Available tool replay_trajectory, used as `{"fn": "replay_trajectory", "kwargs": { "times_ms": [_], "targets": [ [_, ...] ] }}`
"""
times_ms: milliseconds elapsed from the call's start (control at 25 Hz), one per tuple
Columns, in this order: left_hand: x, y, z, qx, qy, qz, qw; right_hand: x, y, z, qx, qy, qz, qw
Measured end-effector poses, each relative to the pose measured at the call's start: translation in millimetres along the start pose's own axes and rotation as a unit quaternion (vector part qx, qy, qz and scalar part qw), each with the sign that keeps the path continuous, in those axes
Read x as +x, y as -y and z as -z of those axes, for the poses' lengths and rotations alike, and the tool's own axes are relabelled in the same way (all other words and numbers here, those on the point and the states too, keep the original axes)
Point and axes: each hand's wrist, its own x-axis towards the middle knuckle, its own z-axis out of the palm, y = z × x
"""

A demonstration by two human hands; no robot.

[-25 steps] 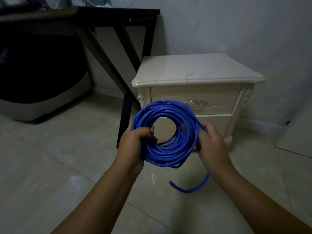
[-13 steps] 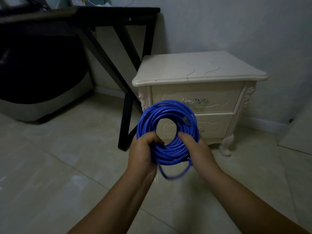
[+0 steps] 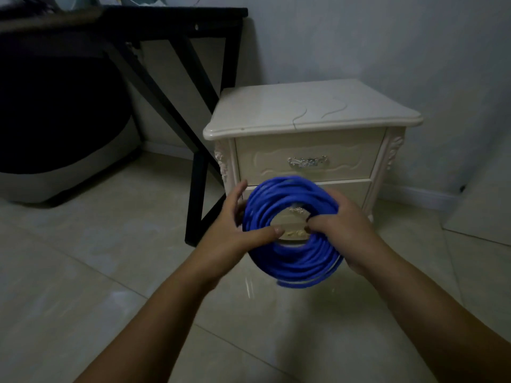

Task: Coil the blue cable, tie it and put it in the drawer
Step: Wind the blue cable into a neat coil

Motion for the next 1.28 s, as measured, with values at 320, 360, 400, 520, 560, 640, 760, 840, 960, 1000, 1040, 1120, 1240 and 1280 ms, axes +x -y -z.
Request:
{"fn": "replay_trajectory", "kwargs": {
  "times_ms": [320, 360, 400, 520, 560, 640, 760, 840, 960, 1000, 1040, 1120, 1240, 1280],
  "targets": [
    [-1, 11, -25, 0.312, -0.006, -0.134, 0.940, -25, 8, -28, -0.407, 0.080, 0.211, 0.885],
    [-1, 11, -24, 0.295, -0.027, -0.119, 0.948, -23, 9, -25, -0.384, 0.090, 0.199, 0.897],
    [-1, 10, -23, 0.273, -0.040, -0.100, 0.956, -20, 8, -21, -0.349, 0.101, 0.177, 0.915],
    [-1, 6, -12, 0.127, -0.071, -0.011, 0.989, -11, 4, -9, -0.153, 0.119, 0.078, 0.978],
    [-1, 6, -8, 0.055, -0.088, 0.019, 0.994, -10, 0, -8, -0.077, 0.116, 0.042, 0.989],
    [0, 9, -7, -0.055, -0.123, 0.052, 0.990, -10, -6, -14, 0.044, 0.085, 0.003, 0.995],
    [0, 17, -15, -0.161, -0.163, 0.064, 0.971, -12, -14, -28, 0.127, 0.029, -0.020, 0.991],
    [-3, 22, -20, -0.207, -0.155, 0.069, 0.964, -14, -18, -33, 0.134, 0.007, -0.026, 0.991],
    [-6, 23, -15, -0.157, -0.076, 0.087, 0.981, -13, -17, -28, 0.128, -0.003, -0.019, 0.992],
    [-7, 20, -12, -0.123, -0.047, 0.088, 0.987, -11, -14, -24, 0.120, 0.001, -0.006, 0.993],
    [-8, 17, -8, -0.087, -0.029, 0.080, 0.993, -10, -12, -20, 0.108, 0.009, 0.009, 0.994],
    [-9, 10, -4, -0.014, -0.031, 0.041, 0.999, -8, -7, -14, 0.069, 0.037, 0.036, 0.996],
    [-7, 6, 4, 0.038, -0.030, -0.001, 0.999, -6, -4, -12, -0.010, 0.075, 0.068, 0.995],
    [-5, 6, 7, 0.053, -0.019, -0.006, 0.998, -7, -3, -12, -0.034, 0.089, 0.082, 0.992]
  ]
}}
